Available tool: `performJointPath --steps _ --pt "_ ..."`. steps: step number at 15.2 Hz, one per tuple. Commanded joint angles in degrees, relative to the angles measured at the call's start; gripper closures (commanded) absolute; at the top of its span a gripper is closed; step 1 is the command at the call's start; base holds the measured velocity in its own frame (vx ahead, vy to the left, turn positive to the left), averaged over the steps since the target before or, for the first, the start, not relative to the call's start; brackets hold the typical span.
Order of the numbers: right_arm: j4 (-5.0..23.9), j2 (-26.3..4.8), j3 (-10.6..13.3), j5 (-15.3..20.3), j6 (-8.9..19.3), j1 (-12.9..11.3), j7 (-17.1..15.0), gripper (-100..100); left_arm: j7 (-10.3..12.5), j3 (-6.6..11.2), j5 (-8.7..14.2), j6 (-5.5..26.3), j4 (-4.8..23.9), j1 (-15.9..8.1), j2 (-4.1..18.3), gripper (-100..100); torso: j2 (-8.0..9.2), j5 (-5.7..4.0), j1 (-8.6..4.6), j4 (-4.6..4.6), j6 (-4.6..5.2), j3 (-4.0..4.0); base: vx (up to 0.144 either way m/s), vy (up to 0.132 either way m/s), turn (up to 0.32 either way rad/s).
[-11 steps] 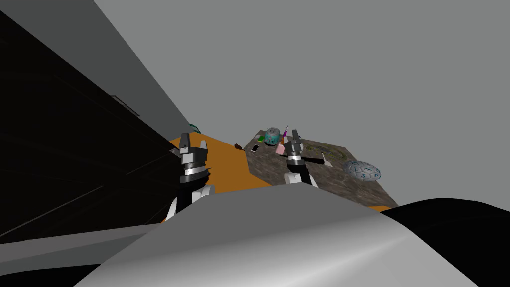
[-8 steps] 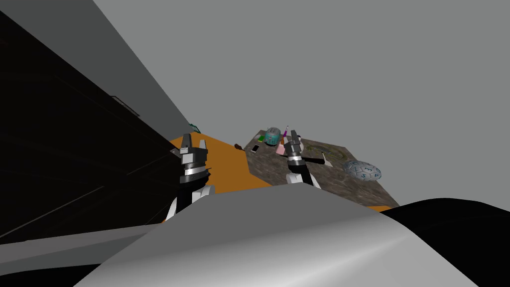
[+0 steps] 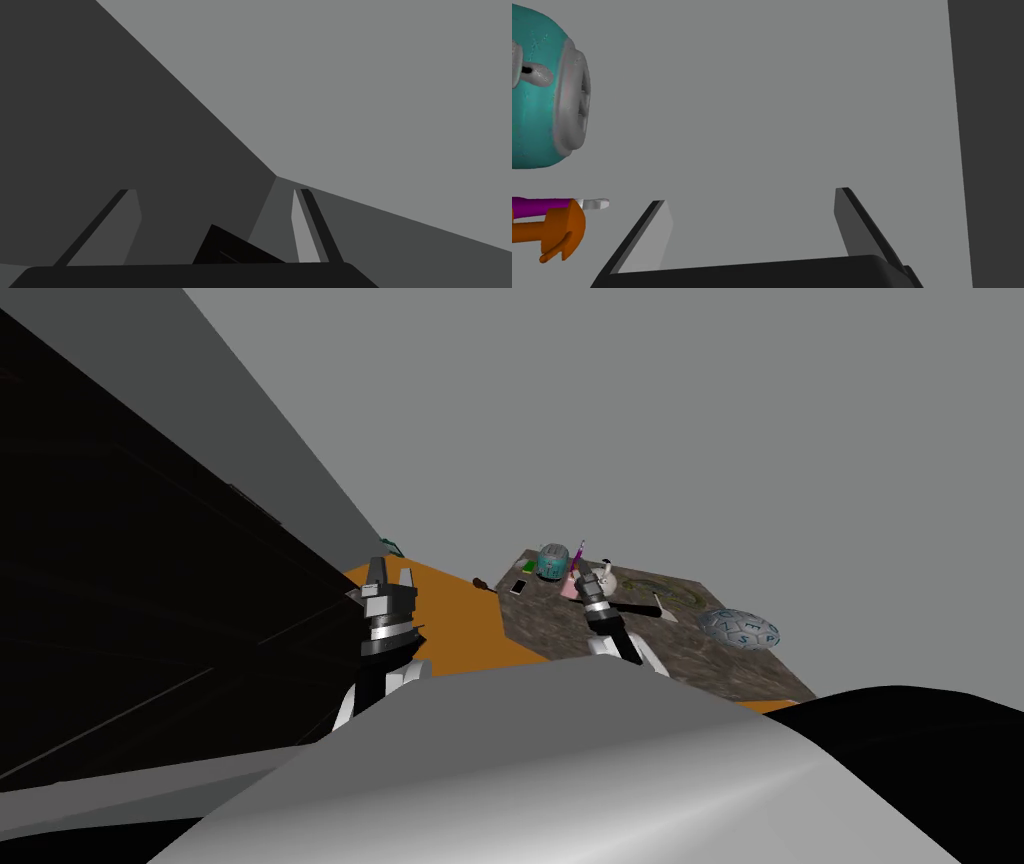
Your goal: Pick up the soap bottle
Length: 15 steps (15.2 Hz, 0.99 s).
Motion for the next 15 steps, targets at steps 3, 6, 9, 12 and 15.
performJointPath --steps 3,6,9,12,15 --pt "2.95 -4.26 -3.0 3.01 4.13 -0.67 3.43 -100 0.0 0.0 0.0 0.0 0.0 0.0 0.0 0 -0.05 0.01 0.02 -0.01 0.0 -0.03 0.049 0.129 -0.024" --pt "5.65 -6.89 -5.52 5.37 7.07 -1.1 6.14 -100 0.0 0.0 0.0 0.0 0.0 0.0 0.0 0 -0.11 0.02 0.12 -0.03 0.0 -0.06 0.058 0.15 -0.025" --pt "7.56 -8.44 -7.27 7.0 9.12 -1.38 8.05 -100 0.0 0.0 0.0 0.0 0.0 0.0 0.0 0 -0.11 0.04 0.18 -0.03 0.01 -0.07 0.058 0.15 -0.023" --pt "10.55 -10.49 -9.96 9.46 12.23 -1.77 10.99 -100 0.0 0.0 0.0 0.0 0.0 0.0 0.0 0 -0.1 0.0 -0.03 -0.02 0.0 -0.06 0.057 0.112 -0.011" --pt "13.54 -12.21 -12.64 11.87 15.28 -2.14 13.95 -100 0.0 0.0 0.0 0.0 0.0 0.01 0.0 0 -0.19 0.03 0.1 -0.04 0.01 -0.11 0.079 0.146 -0.019"
